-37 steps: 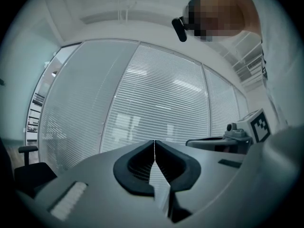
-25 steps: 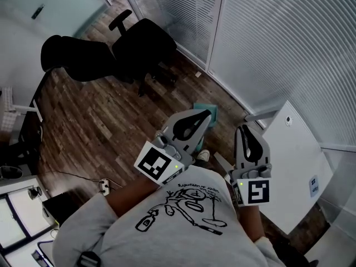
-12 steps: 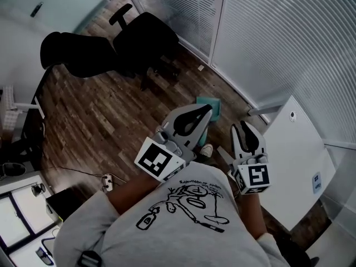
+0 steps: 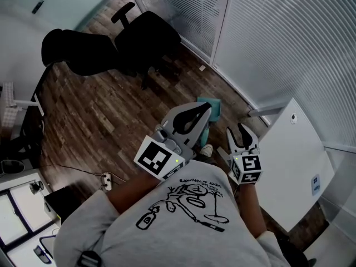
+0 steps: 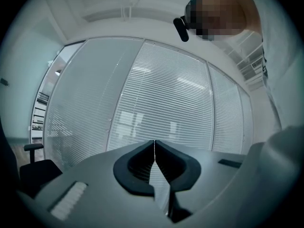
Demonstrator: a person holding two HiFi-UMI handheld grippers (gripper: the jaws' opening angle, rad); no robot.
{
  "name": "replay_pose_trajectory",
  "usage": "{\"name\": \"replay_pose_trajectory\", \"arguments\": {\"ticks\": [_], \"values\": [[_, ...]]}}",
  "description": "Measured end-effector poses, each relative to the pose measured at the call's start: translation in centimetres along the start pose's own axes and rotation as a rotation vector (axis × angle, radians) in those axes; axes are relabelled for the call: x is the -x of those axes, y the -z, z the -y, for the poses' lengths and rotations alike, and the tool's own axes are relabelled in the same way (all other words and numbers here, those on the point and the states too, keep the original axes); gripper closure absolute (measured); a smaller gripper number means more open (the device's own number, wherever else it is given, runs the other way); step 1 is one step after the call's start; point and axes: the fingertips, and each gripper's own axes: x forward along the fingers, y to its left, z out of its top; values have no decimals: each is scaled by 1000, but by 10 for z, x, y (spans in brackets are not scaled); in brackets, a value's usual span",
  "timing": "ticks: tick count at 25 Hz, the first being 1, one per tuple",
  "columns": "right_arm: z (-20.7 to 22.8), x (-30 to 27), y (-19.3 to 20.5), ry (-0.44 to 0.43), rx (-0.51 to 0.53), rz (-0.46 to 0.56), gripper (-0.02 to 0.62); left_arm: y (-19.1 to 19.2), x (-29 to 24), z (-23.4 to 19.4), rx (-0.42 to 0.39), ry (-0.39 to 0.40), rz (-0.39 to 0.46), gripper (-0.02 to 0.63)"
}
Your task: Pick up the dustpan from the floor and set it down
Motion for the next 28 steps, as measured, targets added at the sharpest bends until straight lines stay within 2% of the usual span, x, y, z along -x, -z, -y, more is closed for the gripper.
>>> {"name": "replay_pose_trajectory", "arguments": {"ticks": [12,28], "values": [[-15,-51,95,-79,-40,-220,446,2,12,-17,8,-20,-14,604],[-21,-98,193,-149,-236,-411,422,7,23,-28,21,-44,-16,604]]}}
